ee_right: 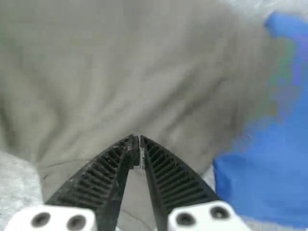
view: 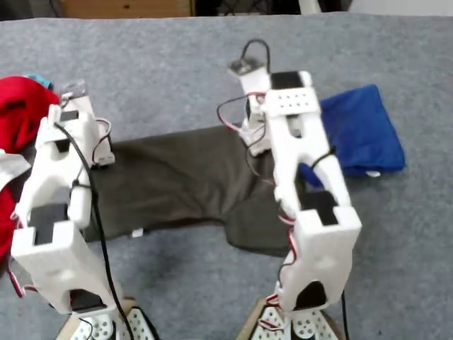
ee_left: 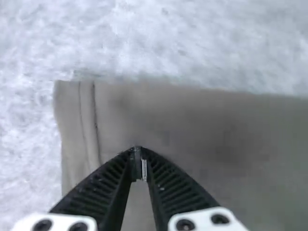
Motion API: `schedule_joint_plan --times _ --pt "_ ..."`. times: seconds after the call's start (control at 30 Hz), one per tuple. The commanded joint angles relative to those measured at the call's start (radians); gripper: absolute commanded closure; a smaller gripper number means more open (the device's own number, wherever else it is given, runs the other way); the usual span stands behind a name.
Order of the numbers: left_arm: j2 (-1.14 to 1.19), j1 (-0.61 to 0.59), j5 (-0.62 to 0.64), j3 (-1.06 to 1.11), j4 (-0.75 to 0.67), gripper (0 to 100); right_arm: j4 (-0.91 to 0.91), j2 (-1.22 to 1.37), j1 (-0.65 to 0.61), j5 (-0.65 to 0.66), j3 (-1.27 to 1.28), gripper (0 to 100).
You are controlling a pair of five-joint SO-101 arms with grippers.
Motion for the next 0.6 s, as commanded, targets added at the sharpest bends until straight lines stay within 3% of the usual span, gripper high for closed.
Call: schedule_joint_plan --times 0.0,0.17,0.3,0.57 --pt "0.051 -0.033 0.049 -0.097 0.005 97 -0.074 0.050 0.040 -0.011 0.042 98.3" --pt "0.112 -0.070 0.074 -0.104 0.000 97 -0.121 0.157 0.095 -0.006 0.045 98.3" --pt "0.095 -0.059 0.068 -0.105 0.017 97 -0.031 0.154 0.092 -0.006 -0.001 98.3" --pt "-0.252 0.028 0.049 -0.082 0.150 97 0.221 0.041 0.086 -0.003 -0.248 98.4"
